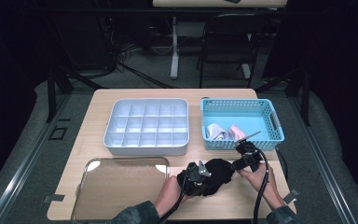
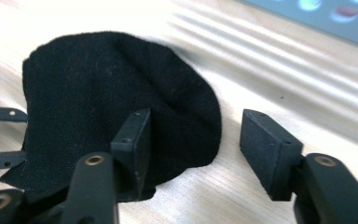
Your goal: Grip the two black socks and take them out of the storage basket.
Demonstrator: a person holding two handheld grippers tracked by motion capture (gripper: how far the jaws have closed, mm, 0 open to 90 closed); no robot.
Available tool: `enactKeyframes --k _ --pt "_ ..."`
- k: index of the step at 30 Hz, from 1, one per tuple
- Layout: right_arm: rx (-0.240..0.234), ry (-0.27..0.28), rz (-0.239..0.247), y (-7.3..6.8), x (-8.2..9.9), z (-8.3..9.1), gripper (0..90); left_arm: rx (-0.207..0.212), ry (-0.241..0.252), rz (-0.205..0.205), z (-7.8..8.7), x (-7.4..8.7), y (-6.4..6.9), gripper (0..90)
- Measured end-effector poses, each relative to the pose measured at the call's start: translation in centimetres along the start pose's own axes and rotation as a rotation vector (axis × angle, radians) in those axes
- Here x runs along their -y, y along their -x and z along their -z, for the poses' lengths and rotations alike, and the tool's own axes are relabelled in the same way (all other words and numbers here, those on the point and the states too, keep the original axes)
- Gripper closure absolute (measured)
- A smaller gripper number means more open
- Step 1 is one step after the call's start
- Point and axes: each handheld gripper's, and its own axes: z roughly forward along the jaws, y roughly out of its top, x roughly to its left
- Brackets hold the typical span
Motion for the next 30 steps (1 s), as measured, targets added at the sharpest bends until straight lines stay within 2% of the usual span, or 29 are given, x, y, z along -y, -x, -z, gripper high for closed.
enactKeyframes --k 1,4,5,9,13,14,17,18,21,23,24,27,29,30 --pt "-0.013 -0.012 0.011 0.1 -0.1 0.0 48.4 -0.002 0.001 0.003 0.0 0.0 -0.1 69.0" --pt "-0.007 -0.034 0.024 0.0 -0.1 0.0 57.9 -0.005 0.006 0.012 -0.2 -0.1 -0.3 70.5" --pt "-0.01 -0.007 -0.003 -0.2 0.0 -0.3 61.5 -0.006 0.005 0.011 -0.2 -0.1 -0.3 70.9" --pt "-0.008 -0.052 0.012 0.1 0.0 -0.4 71.4 -0.002 0.004 0.014 -0.5 -0.2 -0.6 72.7" --pt "-0.013 -0.033 -0.002 -0.1 0.1 -0.3 79.9 0.004 0.01 0.022 -0.4 -0.3 -0.7 72.3" --pt "-0.011 -0.04 0.002 0.0 0.1 -0.3 80.6 0.007 0.013 0.025 -0.2 -0.3 -0.8 70.8" --pt "-0.014 -0.008 -0.021 -0.2 0.2 0.0 81.5 0.0 0.025 0.03 0.5 -0.3 -0.8 60.6" --pt "-0.013 -0.004 -0.023 -0.2 0.2 0.1 81.4 -0.002 0.032 0.031 0.8 -0.3 -0.9 53.7" --pt "-0.023 -0.009 -0.005 -0.1 0.2 0.7 81.4 -0.011 0.048 0.034 1.8 -0.2 -1.1 40.8" --pt "-0.045 0.03 -0.034 -0.3 0.2 1.1 81.3 -0.021 0.056 0.034 2.5 -0.1 -1.2 35.6" --pt "-0.029 0.009 -0.003 -0.2 0.2 1.4 81.3 -0.021 0.065 0.038 2.9 0.0 -1.3 32.8" --pt "-0.056 0.037 -0.001 -0.4 0.3 2.1 81.3 -0.028 0.084 0.052 3.7 0.4 -1.7 27.9" --pt "-0.051 0.047 0.009 -0.4 0.3 2.6 81.4 -0.031 0.096 0.063 4.1 0.7 -2.0 25.5" --pt "-0.066 0.076 -0.013 -0.7 0.4 2.8 81.4 -0.035 0.098 0.067 4.2 0.8 -2.1 24.3"
